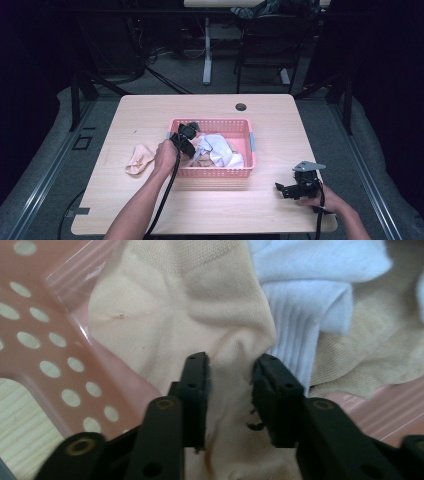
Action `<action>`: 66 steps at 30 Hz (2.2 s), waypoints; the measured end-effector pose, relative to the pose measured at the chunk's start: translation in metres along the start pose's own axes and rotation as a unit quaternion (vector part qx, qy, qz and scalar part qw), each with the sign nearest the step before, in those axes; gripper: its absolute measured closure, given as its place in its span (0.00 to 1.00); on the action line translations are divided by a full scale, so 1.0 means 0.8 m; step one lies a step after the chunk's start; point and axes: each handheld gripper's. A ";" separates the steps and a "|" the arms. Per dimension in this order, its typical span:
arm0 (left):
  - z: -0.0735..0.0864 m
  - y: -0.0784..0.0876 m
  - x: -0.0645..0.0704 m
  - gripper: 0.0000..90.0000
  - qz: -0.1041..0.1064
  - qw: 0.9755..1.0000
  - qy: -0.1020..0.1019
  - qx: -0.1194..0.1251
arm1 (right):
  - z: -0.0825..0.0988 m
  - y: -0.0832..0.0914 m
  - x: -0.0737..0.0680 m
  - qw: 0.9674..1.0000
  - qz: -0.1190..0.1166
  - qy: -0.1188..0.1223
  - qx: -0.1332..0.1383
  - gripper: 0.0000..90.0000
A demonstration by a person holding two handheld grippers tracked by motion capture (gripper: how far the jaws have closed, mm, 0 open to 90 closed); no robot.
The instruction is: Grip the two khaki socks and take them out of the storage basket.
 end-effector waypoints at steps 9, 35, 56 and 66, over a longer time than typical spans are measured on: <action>-0.001 0.001 -0.001 0.95 -0.008 1.000 -0.002 -0.003 | 0.000 0.000 0.000 1.000 -0.001 0.000 0.001 0.00; 0.012 0.094 -0.014 0.97 0.002 0.994 -0.015 0.108 | 0.000 0.000 0.000 1.000 -0.001 0.001 0.000 0.00; 0.007 0.150 -0.023 0.97 0.006 0.990 -0.019 0.141 | 0.000 0.000 0.001 1.000 -0.002 0.005 -0.002 0.00; 0.007 0.185 -0.033 0.97 -0.003 0.987 -0.015 0.162 | 0.000 0.000 0.002 1.000 -0.001 0.009 -0.002 0.00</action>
Point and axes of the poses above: each handheld gripper's, and its own axes: y roughly backward along the jaws, z roughly out of its underside, x roughly to its right, and after that the axes turned 12 degrees about y, right-handed
